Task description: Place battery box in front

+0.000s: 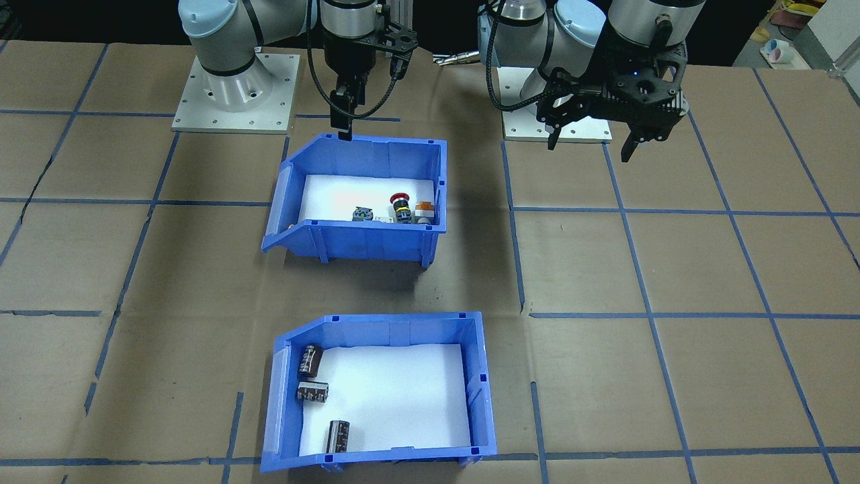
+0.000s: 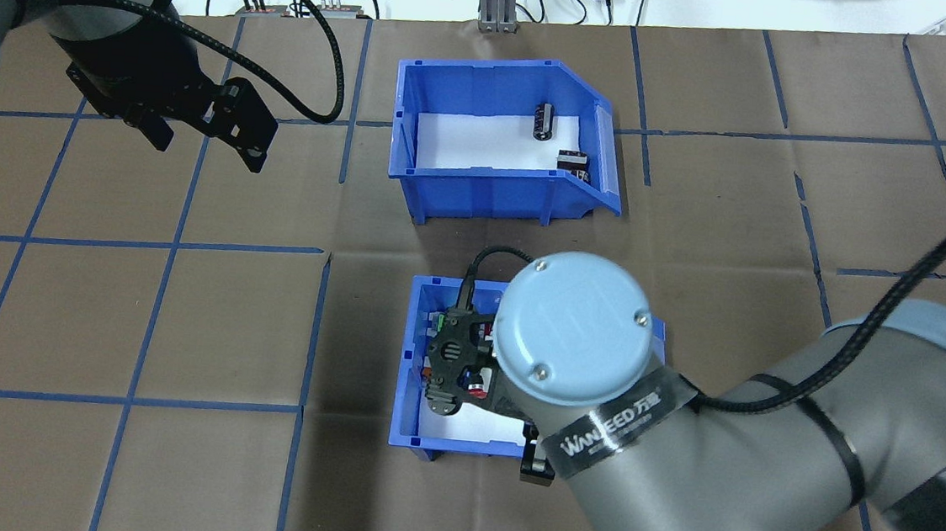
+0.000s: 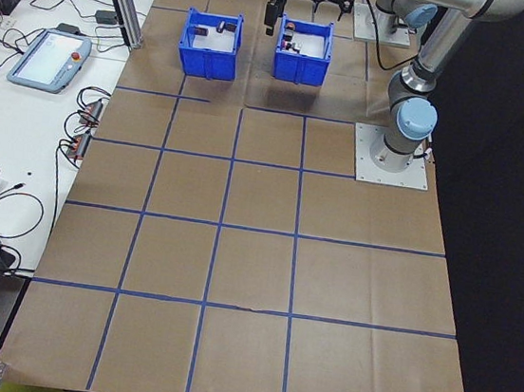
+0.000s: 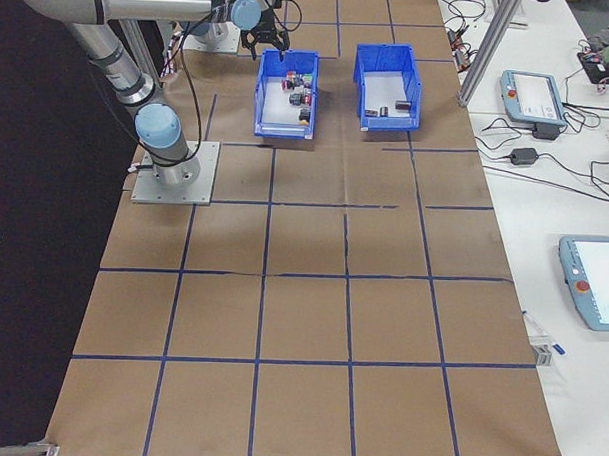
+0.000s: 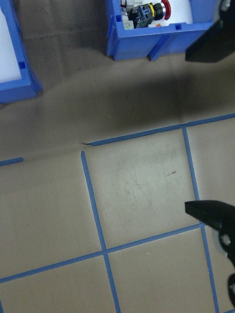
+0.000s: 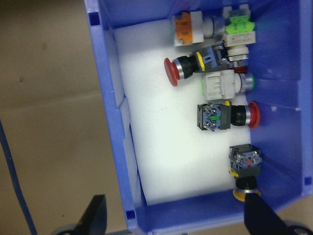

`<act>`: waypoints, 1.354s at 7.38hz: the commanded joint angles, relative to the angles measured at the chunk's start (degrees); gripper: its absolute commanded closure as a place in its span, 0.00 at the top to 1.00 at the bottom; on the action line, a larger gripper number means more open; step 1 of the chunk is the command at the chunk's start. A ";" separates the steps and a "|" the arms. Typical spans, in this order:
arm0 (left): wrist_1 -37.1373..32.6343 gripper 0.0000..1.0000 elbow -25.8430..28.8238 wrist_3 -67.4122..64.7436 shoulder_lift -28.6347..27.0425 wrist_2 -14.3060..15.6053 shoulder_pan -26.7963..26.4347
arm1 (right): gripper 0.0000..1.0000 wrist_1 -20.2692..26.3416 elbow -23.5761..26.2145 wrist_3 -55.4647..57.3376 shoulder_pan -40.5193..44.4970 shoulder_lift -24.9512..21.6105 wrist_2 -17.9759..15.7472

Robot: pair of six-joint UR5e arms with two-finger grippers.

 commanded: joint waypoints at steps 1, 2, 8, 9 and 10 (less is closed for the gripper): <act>0.00 0.99 0.03 0.03 0.00 0.13 0.00 | 1.00 5.91 -7.58 0.48 -9.26 -0.12 1.43; 0.08 0.99 0.03 0.03 0.00 0.13 0.00 | 1.00 5.91 -9.17 0.75 -14.61 0.14 1.87; 0.17 0.99 0.12 -0.06 -0.09 0.04 0.00 | 1.00 13.42 -27.15 44.28 -26.62 13.03 2.84; 0.17 0.99 0.03 -0.23 -0.09 -0.13 0.00 | 1.00 17.73 -30.59 49.91 -26.70 15.32 3.19; 0.35 0.99 0.03 -0.41 -0.35 -0.22 0.00 | 1.00 18.99 -30.98 52.14 -26.88 16.22 3.28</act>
